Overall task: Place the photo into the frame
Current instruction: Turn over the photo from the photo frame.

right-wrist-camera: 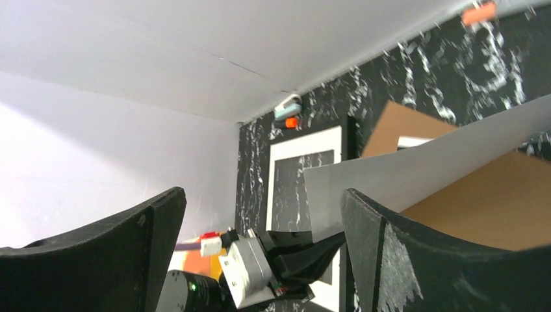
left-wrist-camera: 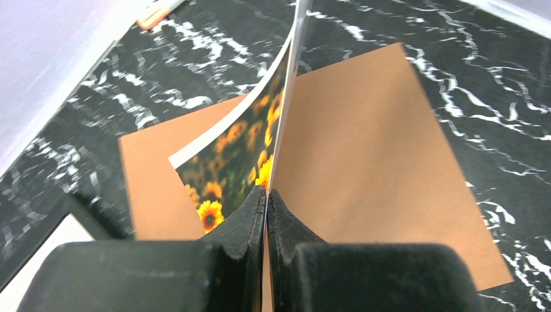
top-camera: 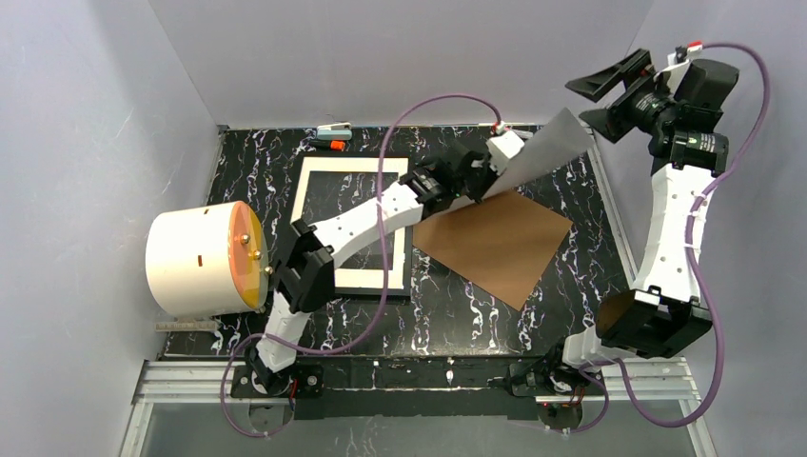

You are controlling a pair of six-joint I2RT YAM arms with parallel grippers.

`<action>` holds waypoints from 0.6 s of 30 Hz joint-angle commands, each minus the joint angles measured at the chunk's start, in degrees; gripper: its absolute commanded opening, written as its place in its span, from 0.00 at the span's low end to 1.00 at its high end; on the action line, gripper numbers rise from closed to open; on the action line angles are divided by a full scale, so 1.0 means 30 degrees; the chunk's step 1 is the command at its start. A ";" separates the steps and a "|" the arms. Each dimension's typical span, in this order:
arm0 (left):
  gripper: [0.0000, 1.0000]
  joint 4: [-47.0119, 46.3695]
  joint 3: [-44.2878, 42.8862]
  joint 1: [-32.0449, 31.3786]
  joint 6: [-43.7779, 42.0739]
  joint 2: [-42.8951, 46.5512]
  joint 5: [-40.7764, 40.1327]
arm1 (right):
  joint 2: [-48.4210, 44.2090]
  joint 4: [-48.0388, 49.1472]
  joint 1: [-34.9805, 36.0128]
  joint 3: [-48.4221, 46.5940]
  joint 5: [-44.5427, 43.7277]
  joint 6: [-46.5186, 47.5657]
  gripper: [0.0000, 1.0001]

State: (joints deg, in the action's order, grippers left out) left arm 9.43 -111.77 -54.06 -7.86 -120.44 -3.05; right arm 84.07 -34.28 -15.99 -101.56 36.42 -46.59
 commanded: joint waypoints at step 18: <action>0.00 0.3151 -0.3091 0.6475 0.4657 0.8547 0.2320 | -0.1132 2.5162 0.2626 1.0542 0.0878 -0.4411 0.99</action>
State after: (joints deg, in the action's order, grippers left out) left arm 21.08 -122.37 -37.93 -1.28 -100.75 0.40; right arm 79.35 13.13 -10.44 -75.00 40.32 -53.78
